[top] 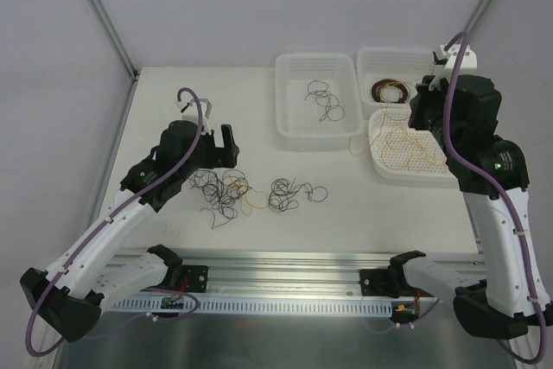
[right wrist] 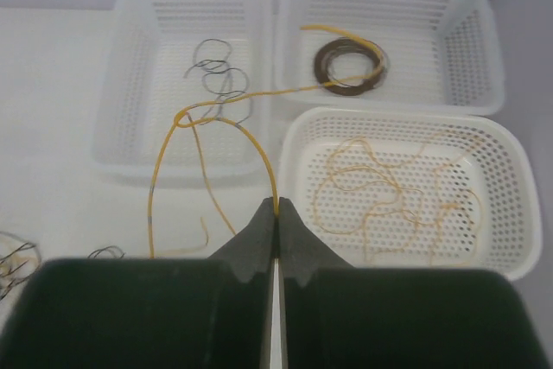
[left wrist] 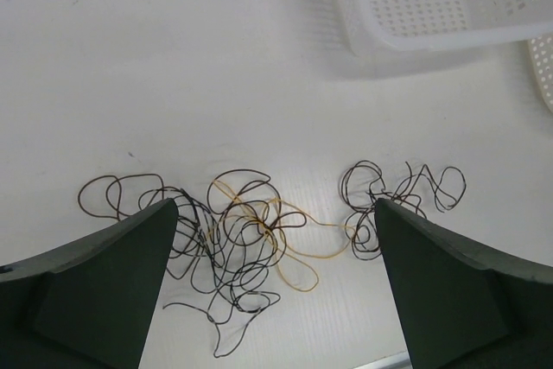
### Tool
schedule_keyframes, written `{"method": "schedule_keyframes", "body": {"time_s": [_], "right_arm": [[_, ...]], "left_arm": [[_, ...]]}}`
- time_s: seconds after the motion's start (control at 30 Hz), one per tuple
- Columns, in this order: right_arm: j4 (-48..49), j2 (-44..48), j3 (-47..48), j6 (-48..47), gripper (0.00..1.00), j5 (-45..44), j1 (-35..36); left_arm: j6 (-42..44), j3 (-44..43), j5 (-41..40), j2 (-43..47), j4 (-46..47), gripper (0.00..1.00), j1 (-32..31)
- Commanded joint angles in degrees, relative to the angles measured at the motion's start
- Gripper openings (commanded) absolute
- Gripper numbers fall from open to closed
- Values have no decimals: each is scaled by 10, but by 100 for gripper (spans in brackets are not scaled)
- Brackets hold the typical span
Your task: Untangle the cables
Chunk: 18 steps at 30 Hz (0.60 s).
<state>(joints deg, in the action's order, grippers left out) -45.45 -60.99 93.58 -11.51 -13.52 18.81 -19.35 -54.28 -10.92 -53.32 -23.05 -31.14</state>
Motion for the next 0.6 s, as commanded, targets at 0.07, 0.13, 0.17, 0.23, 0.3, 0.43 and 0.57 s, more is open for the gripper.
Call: {"method": "schedule_keyframes", "body": {"time_s": [0.07, 0.13, 0.17, 0.23, 0.3, 0.43, 0.57], "right_arm": [[48, -4, -14, -4, 0, -102, -71], [74, -11, -29, 9, 1, -92, -108], [80, -16, -32, 14, 1, -87, -108], [98, -31, -46, 34, 1, -70, -147], [118, -42, -57, 45, 1, -54, -180], [144, -79, -90, 82, 1, -35, -239], [195, -119, -140, 132, 1, 15, -300]], "left_arm": [[79, -66, 0, -35, -71, 99, 20], [89, -58, -13, -41, -73, 99, 28], [89, -52, -13, -43, -70, 99, 34], [85, -27, 4, -50, -62, 99, 56], [83, -21, 34, -61, -65, 99, 82], [83, -12, 9, -68, -66, 99, 102], [81, -9, 4, -66, -68, 99, 107]]}}
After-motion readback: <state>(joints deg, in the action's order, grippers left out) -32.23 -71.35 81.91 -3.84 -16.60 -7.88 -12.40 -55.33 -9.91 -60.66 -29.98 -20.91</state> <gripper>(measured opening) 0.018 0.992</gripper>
